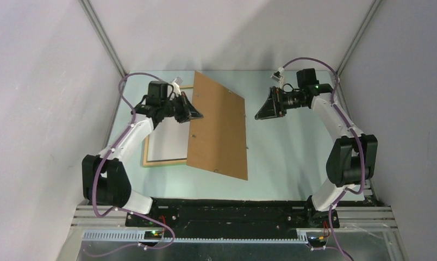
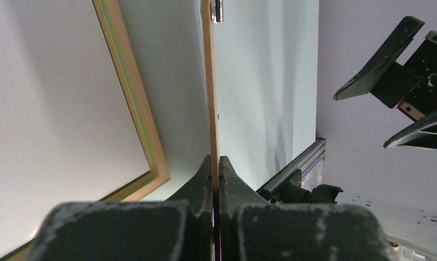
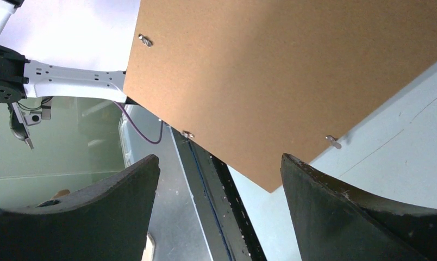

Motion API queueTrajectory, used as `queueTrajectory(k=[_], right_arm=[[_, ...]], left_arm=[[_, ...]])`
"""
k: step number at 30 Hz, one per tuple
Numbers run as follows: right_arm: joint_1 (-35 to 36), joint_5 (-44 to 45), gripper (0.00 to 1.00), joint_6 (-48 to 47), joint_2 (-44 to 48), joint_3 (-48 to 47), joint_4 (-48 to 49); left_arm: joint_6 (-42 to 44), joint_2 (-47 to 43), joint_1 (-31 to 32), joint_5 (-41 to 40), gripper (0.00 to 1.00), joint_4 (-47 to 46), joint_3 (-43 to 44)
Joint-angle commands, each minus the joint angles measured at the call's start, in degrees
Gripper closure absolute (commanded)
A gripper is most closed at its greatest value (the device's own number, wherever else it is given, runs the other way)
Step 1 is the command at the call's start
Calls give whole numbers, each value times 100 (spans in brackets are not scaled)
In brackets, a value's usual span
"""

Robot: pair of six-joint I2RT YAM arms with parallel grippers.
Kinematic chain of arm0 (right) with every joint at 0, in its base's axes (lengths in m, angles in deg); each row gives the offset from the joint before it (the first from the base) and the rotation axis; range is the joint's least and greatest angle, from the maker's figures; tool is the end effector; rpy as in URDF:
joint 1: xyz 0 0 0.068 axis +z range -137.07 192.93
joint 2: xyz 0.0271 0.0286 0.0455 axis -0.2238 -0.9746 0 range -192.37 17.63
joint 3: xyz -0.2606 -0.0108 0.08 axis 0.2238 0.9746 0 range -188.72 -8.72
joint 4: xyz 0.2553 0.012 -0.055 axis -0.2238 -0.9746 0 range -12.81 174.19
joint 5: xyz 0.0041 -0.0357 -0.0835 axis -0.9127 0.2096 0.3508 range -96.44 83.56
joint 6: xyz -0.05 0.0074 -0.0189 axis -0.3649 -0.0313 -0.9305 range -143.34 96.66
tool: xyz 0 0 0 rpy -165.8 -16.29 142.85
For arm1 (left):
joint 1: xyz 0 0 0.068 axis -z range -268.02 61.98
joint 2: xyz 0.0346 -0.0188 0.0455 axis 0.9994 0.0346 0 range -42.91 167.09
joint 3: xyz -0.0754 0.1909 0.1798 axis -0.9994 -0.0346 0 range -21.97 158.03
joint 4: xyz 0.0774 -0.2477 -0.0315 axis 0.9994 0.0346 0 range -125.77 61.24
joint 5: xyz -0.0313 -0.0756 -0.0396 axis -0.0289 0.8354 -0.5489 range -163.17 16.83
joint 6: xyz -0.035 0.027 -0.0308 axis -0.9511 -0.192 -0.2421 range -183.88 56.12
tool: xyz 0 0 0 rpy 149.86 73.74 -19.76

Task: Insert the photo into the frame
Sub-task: Turn over the photo frame item at the center of the board.

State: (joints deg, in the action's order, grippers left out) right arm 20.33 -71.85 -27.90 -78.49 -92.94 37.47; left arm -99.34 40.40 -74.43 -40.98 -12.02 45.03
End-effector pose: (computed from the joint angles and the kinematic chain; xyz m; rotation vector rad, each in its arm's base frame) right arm 0.3394 0.0768 0.3083 -0.6371 2.1925 1.4580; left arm 0.3074 -0.0938 0.2976 -0.1360 2.3708 -1.0728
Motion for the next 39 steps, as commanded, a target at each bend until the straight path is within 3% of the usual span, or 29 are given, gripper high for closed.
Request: queueTrajectory(k=[1, 7, 13, 22, 30, 39], right_arm=[[28, -3, 14, -80, 6, 34, 146], [50, -8, 14, -66, 5, 126, 247], [90, 59, 15, -81, -4, 169, 310], [683, 1309, 15, 41, -127, 206, 891], [1045, 1770, 15, 192, -724, -396, 1060], [1301, 2167, 12, 350, -1806, -1706, 1243]], left_arm=[[700, -400, -417, 799, 100, -332, -20], [837, -606, -894, 1844, 100, -401, 26], [852, -808, -1502, 2332, 100, -392, -36], [760, -787, -2542, 3054, 100, -398, -94], [791, -759, -3255, 3213, 100, -363, -164], [807, -1281, -3298, 3277, 100, -337, -569]])
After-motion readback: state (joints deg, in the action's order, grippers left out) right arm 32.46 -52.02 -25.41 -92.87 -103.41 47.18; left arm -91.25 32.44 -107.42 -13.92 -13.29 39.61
